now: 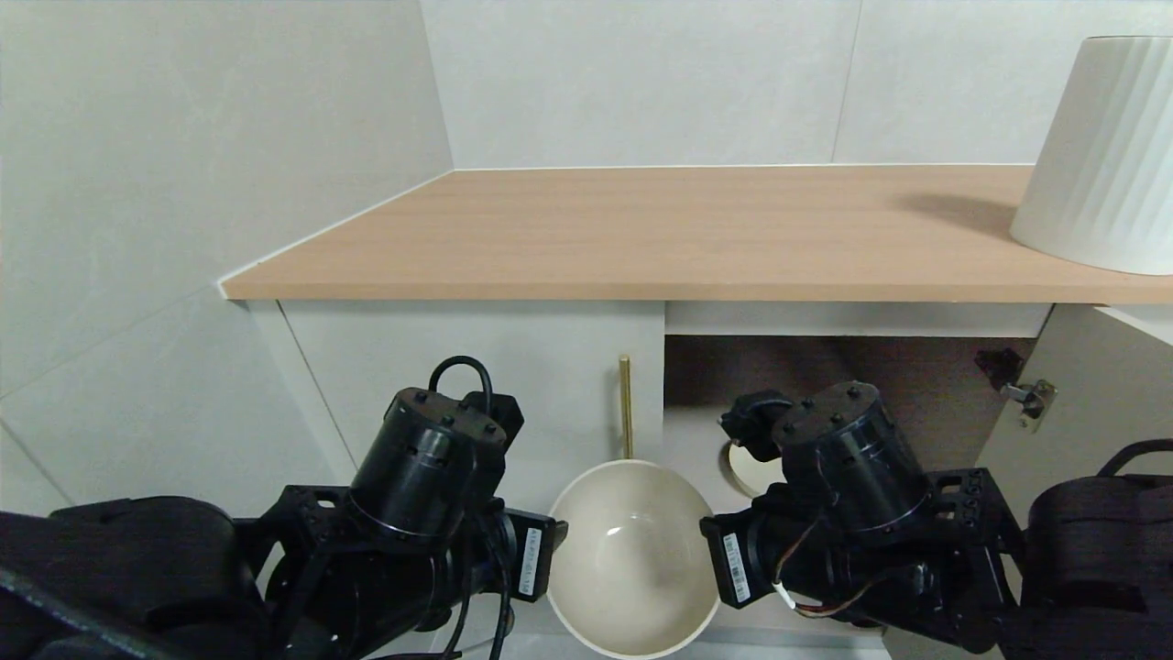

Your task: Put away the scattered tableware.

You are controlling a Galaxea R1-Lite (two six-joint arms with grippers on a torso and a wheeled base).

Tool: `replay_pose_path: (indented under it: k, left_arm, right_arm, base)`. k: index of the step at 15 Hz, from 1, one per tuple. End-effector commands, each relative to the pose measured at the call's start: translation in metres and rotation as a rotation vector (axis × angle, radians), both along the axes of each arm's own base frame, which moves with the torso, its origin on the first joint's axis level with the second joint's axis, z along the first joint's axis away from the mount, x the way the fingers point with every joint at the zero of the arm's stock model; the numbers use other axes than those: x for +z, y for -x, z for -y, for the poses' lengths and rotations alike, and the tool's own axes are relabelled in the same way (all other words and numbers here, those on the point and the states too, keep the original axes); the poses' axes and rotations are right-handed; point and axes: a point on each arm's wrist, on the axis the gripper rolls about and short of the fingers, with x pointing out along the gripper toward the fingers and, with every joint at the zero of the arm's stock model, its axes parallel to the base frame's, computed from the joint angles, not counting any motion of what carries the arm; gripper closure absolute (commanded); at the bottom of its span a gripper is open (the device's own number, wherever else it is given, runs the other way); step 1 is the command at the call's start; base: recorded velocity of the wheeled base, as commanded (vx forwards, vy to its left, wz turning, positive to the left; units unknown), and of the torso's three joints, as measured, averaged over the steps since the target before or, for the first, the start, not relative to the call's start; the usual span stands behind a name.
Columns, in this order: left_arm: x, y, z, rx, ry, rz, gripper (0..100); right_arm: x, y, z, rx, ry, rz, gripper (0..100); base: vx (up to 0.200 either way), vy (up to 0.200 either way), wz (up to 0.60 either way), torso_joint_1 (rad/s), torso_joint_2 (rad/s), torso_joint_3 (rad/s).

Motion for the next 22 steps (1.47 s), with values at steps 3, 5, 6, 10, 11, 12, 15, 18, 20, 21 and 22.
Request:
replay_pose_path:
  k: [3, 5, 6, 10, 11, 12, 15, 18, 20, 21, 22]
  left_arm:
    - [0.004, -0.001, 0.002, -0.004, 0.036, 0.032, 0]
    - [0.007, -0.001, 0.002, -0.004, 0.062, 0.061, 0]
    - [0.009, -0.001, 0.002, -0.003, 0.075, 0.075, 0]
    - [0.014, 0.0, 0.001, -0.003, 0.095, 0.093, 0]
    - [0.014, 0.0, 0.001, -0.002, 0.098, 0.095, 0]
    - [0.014, 0.0, 0.001, -0.002, 0.098, 0.095, 0]
    - [0.014, -0.001, 0.001, 0.0, 0.099, 0.095, 0]
    - [0.014, -0.001, 0.001, 0.001, 0.1, 0.094, 0]
    - [0.014, -0.001, 0.001, 0.001, 0.1, 0.094, 0]
    - [0.014, -0.001, 0.0, 0.003, 0.1, 0.094, 0]
    - [0.013, -0.001, 0.001, 0.003, 0.099, 0.093, 0]
  right_arm:
    - [0.001, 0.0, -0.001, 0.007, -0.006, 0.003, 100]
    - [0.001, 0.0, -0.001, 0.005, -0.008, 0.004, 100]
    - [0.001, 0.0, -0.001, 0.006, -0.006, 0.003, 100]
    - [0.0, -0.003, 0.001, -0.009, -0.004, 0.003, 100]
    - [-0.002, -0.015, 0.009, -0.055, 0.0, 0.0, 100]
    - [-0.003, -0.024, 0.016, -0.091, 0.003, -0.001, 100]
    - [0.002, -0.045, 0.04, -0.189, -0.002, 0.017, 100]
    - [0.001, -0.06, 0.061, -0.239, 0.041, 0.036, 100]
    - [-0.009, -0.072, 0.071, -0.288, 0.059, 0.007, 100]
    - [-0.015, -0.078, 0.073, -0.31, 0.058, -0.002, 100]
    - [-0.02, -0.083, 0.072, -0.324, 0.031, 0.007, 100]
  base:
    - [0.0, 0.0, 0.0, 0.0, 0.0, 0.0]
    - [0.0, 0.0, 0.0, 0.0, 0.0, 0.0]
    - [0.0, 0.0, 0.0, 0.0, 0.0, 0.0]
    - [0.0, 0.0, 0.0, 0.0, 0.0, 0.0]
    - [0.0, 0.0, 0.0, 0.0, 0.0, 0.0]
    - [0.0, 0.0, 0.0, 0.0, 0.0, 0.0]
    - [0.0, 0.0, 0.0, 0.0, 0.0, 0.0]
    - [0.0, 0.0, 0.0, 0.0, 0.0, 0.0]
    - [0.0, 0.0, 0.0, 0.0, 0.0, 0.0]
    - [0.0, 0.0, 0.0, 0.0, 0.0, 0.0]
    - [0.0, 0.0, 0.0, 0.0, 0.0, 0.0]
